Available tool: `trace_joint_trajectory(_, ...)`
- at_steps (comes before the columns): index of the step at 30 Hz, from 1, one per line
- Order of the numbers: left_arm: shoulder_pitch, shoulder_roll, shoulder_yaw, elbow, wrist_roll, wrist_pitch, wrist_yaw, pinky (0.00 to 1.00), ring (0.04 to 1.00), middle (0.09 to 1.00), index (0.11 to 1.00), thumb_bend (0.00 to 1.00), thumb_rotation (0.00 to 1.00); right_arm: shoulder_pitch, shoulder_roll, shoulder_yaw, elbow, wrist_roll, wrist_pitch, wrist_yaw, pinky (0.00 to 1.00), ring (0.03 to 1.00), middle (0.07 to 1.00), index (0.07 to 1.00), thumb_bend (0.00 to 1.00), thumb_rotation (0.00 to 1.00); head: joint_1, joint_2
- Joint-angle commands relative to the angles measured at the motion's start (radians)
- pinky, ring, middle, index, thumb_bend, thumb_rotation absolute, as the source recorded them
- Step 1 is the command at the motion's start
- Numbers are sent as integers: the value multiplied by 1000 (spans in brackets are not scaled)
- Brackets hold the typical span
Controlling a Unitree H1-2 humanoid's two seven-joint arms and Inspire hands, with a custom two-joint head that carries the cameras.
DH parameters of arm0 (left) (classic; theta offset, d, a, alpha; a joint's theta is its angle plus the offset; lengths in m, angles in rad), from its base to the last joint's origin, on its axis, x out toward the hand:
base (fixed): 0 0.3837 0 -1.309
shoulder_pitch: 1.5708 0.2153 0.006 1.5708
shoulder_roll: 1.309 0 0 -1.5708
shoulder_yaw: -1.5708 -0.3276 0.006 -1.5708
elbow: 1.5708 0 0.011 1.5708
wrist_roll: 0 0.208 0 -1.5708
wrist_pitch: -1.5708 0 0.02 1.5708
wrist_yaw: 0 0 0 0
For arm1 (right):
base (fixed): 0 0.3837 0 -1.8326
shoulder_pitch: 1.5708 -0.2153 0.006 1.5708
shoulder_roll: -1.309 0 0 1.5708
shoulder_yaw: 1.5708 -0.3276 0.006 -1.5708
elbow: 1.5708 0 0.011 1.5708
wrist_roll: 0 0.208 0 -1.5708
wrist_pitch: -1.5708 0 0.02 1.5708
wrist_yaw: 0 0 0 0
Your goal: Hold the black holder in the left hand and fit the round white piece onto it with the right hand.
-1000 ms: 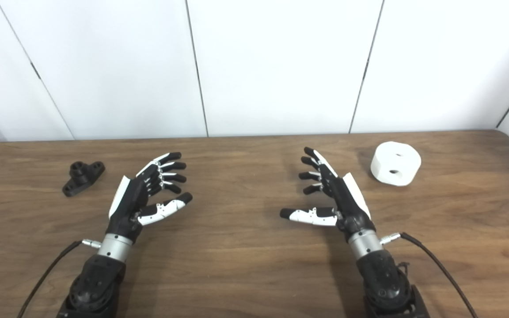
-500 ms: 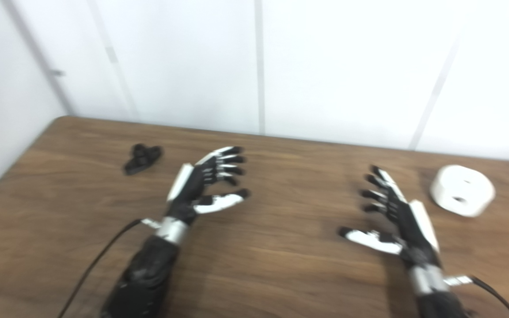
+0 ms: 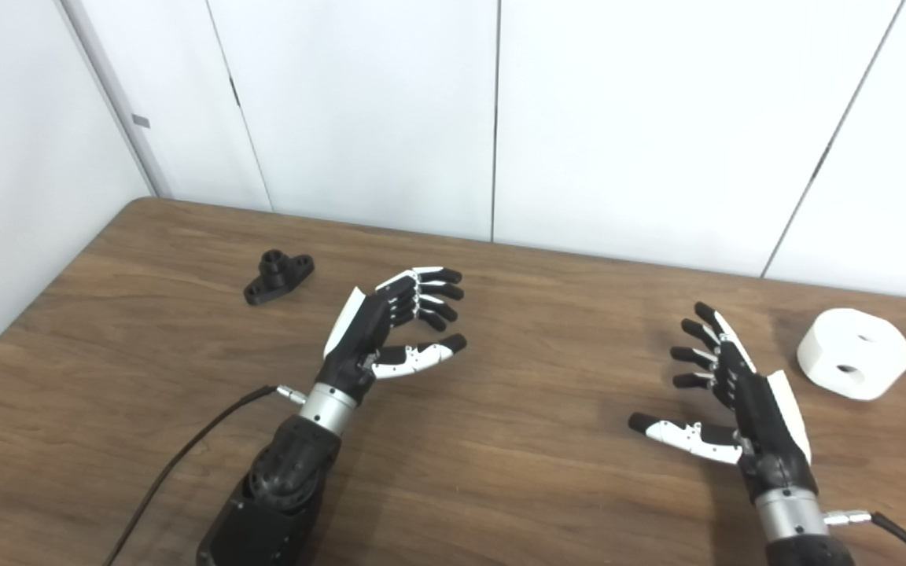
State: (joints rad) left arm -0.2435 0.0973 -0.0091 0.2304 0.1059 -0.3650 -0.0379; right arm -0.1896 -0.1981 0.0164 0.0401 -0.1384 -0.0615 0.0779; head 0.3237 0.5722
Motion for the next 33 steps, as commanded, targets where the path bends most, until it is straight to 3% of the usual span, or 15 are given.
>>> trace_joint_trajectory(1, -22, 17, 11, -34, -2, -6, 11, 454, 558, 653, 696, 586, 0, -36, -13, -8, -29, 11, -38, -1, 650, 788, 891, 935, 688, 49, 0, 1)
trace_joint_trajectory(7, -51, 82, 23, -91, 63, -1, 14, 509, 553, 623, 663, 612, 0, -36, -15, -16, -41, 24, -29, 7, 668, 802, 890, 936, 681, 37, 3, -2)
trace_joint_trajectory(10, -70, 124, 37, -135, 78, 46, 7, 516, 560, 627, 672, 631, 1, -34, -18, -18, -47, 20, -19, 6, 677, 798, 891, 940, 673, 8, 5, -4)
trace_joint_trajectory(16, -120, 233, 59, -154, 75, 44, -17, 509, 574, 636, 672, 659, 4, -34, -18, -20, -60, 25, -1, 11, 691, 798, 896, 943, 668, 0, 3, -7)
trace_joint_trajectory(22, -135, 314, 95, -218, 184, 117, 14, 494, 591, 646, 666, 704, 1, -38, -17, -20, -65, 26, 6, 14, 689, 805, 899, 947, 671, 1, -3, -6)
trace_joint_trajectory(28, -136, 339, 154, -210, 261, 171, 74, 540, 633, 670, 678, 743, 0, -39, -16, -21, -65, 25, 6, 15, 679, 802, 895, 945, 670, 16, 0, -4)
trace_joint_trajectory(33, -131, 351, 195, -175, 266, 201, 116, 562, 651, 692, 683, 765, 0, -36, -13, -25, -68, 39, 4, 18, 675, 802, 897, 946, 670, 14, 0, -2)
